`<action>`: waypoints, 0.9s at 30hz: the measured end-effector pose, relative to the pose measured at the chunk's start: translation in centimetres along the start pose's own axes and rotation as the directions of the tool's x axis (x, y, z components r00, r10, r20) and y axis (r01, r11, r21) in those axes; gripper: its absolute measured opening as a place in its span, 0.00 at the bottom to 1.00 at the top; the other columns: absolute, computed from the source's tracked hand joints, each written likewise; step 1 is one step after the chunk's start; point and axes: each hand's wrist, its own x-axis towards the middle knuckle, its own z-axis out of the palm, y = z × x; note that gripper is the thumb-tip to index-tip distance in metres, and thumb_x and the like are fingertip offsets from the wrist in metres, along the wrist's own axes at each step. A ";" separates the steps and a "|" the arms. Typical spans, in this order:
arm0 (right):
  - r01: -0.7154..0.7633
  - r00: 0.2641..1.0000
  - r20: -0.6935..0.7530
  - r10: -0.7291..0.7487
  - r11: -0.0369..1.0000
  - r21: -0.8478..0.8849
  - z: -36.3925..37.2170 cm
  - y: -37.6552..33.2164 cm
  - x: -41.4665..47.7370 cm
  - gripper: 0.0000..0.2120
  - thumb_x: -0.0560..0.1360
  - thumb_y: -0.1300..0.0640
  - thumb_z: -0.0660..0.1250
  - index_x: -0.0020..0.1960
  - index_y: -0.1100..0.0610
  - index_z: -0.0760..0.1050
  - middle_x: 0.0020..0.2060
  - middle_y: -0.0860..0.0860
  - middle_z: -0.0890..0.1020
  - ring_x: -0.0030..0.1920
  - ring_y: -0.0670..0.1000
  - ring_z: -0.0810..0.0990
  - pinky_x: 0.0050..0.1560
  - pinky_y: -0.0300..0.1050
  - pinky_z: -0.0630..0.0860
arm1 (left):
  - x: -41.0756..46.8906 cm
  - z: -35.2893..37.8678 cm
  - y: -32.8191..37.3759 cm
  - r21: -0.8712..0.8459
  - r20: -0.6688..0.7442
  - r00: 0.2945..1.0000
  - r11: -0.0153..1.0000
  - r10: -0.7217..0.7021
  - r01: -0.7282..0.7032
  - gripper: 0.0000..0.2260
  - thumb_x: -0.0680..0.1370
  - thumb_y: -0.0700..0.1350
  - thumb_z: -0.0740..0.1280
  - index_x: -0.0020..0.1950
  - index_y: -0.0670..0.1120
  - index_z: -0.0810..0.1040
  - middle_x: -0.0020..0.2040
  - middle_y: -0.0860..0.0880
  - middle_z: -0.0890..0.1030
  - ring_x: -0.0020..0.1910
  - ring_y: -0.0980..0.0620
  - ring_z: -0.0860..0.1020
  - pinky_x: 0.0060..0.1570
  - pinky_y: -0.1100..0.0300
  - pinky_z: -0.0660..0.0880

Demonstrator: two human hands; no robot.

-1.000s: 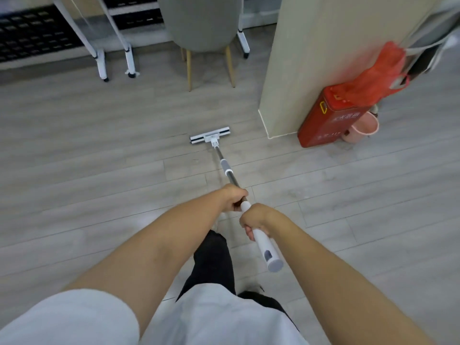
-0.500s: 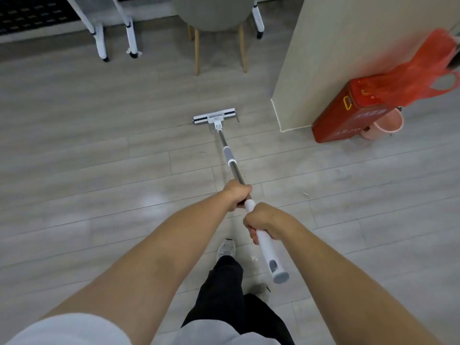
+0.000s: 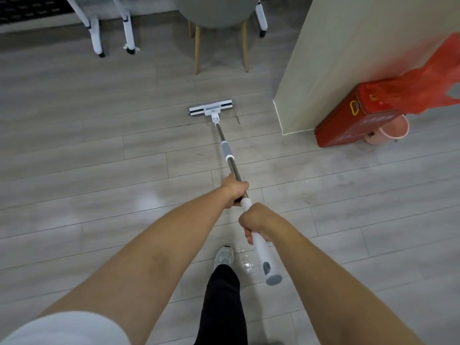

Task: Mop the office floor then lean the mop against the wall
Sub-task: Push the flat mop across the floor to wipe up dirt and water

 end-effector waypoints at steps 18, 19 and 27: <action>-0.026 1.000 -0.006 0.027 0.998 0.061 2.0 22.4 -7.9 0.15 0.75 0.68 0.59 0.61 0.67 0.70 0.30 0.58 0.77 0.27 0.53 0.75 0.39 0.50 0.79 | -13.0 13.3 -13.9 0.095 0.089 0.996 0.995 0.004 -0.013 0.12 0.79 0.39 0.64 0.61 0.47 0.67 0.48 0.43 0.77 0.42 0.47 0.79 0.39 0.51 0.82; -0.028 1.000 -0.006 0.028 0.997 0.070 2.3 23.9 -8.6 0.15 0.75 0.68 0.59 0.62 0.67 0.69 0.30 0.58 0.76 0.26 0.53 0.74 0.38 0.49 0.78 | -14.1 14.0 -15.0 0.104 0.094 0.995 0.994 0.014 -0.024 0.11 0.79 0.39 0.63 0.60 0.46 0.67 0.48 0.43 0.77 0.42 0.46 0.79 0.40 0.51 0.82; -0.022 1.000 -0.001 0.022 1.000 0.019 3.4 29.6 -11.9 0.16 0.74 0.68 0.58 0.62 0.67 0.68 0.28 0.58 0.76 0.23 0.53 0.74 0.34 0.48 0.79 | -18.6 17.1 -19.7 0.091 0.092 0.995 0.995 0.034 -0.043 0.15 0.78 0.39 0.62 0.59 0.51 0.61 0.45 0.43 0.75 0.39 0.48 0.77 0.38 0.53 0.80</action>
